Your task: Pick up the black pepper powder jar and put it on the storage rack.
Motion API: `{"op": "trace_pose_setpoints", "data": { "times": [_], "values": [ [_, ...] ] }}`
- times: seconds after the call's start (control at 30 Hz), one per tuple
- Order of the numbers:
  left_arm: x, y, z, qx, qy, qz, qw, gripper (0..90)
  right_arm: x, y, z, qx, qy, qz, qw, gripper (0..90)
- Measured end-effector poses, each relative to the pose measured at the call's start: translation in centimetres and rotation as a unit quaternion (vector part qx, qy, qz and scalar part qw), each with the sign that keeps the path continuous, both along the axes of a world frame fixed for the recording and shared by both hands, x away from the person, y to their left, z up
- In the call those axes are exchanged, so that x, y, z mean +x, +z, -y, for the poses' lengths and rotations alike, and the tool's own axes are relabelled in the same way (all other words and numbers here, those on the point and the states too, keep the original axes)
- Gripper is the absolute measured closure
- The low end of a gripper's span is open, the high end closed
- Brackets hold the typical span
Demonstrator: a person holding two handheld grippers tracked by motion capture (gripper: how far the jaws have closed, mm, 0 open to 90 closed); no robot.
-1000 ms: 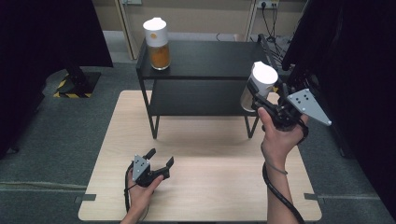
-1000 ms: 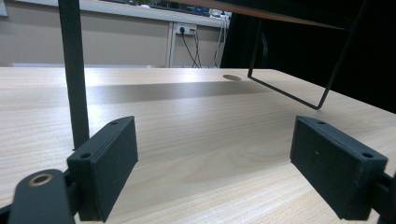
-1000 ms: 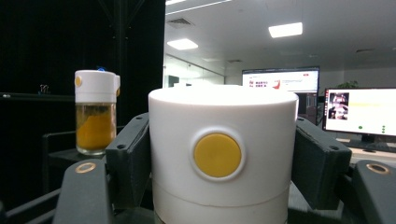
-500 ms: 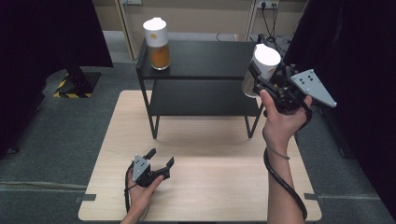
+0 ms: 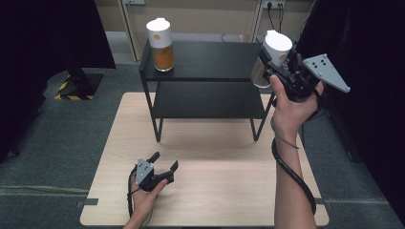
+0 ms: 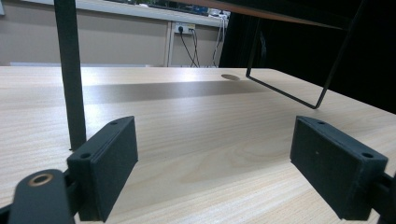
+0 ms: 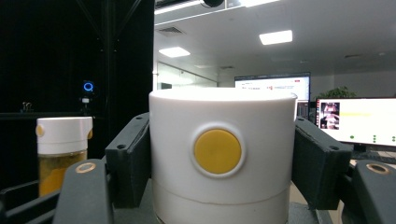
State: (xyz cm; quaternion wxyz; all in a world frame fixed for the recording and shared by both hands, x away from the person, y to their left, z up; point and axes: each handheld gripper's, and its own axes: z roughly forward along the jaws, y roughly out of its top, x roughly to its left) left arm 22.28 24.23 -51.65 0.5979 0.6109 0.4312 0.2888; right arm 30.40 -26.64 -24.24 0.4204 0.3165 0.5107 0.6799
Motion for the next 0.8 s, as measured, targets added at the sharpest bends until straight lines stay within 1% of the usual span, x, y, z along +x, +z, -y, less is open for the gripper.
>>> {"op": "trace_pose_setpoints", "data": {
  "times": [0.03, 0.17, 0.2, 0.4, 0.43, 0.5, 0.53, 0.57, 0.63, 0.7, 0.8],
  "values": [
    [0.0, 0.0, 0.0, -0.001, 0.000, 0.000, 1.0000, 14.6, 0.4, 0.2, 0.0, 0.001, 0.000, -0.004, 1.0000, 30.8],
    [0.0, 0.0, 0.0, -0.001, -0.001, -0.001, 1.0000, 14.5, 1.0, 0.4, -0.1, 0.003, -0.003, -0.008, 1.0000, 30.8],
    [0.0, 0.0, 0.0, 0.000, -0.001, -0.001, 1.0000, 14.5, 1.4, 0.5, -0.2, 0.003, -0.003, -0.010, 0.9999, 30.8],
    [0.0, 0.0, 0.0, 0.000, -0.001, -0.001, 1.0000, 14.6, 2.4, 0.9, -0.4, 0.002, -0.006, -0.013, 0.9999, 30.8],
    [0.0, 0.0, 0.0, 0.000, -0.001, -0.001, 1.0000, 14.6, 2.8, 0.9, -0.5, 0.004, -0.007, -0.013, 0.9999, 30.8],
    [0.0, 0.0, 0.0, 0.000, -0.001, 0.000, 1.0000, 14.6, 3.0, 0.9, -0.5, 0.005, -0.008, -0.013, 0.9999, 30.8],
    [0.0, 0.0, 0.0, 0.000, -0.001, -0.001, 1.0000, 14.6, 3.4, 0.9, -0.5, 0.008, -0.008, -0.015, 0.9998, 30.8],
    [0.0, 0.0, 0.0, -0.001, -0.001, -0.001, 1.0000, 14.6, 3.4, 0.9, -0.5, 0.008, -0.008, -0.015, 0.9998, 30.8],
    [0.0, 0.0, 0.0, 0.000, -0.002, -0.001, 1.0000, 14.6, 4.0, 1.0, -0.5, 0.011, -0.014, -0.019, 0.9996, 30.8],
    [0.0, 0.0, 0.0, 0.000, -0.001, -0.001, 1.0000, 14.6, 4.2, 1.0, -0.5, 0.013, -0.016, -0.022, 0.9995, 30.8],
    [0.0, 0.0, 0.0, 0.001, -0.001, -0.001, 1.0000, 14.6, 4.9, 1.3, -0.5, 0.010, -0.027, -0.029, 0.9992, 30.8]
  ]
}}
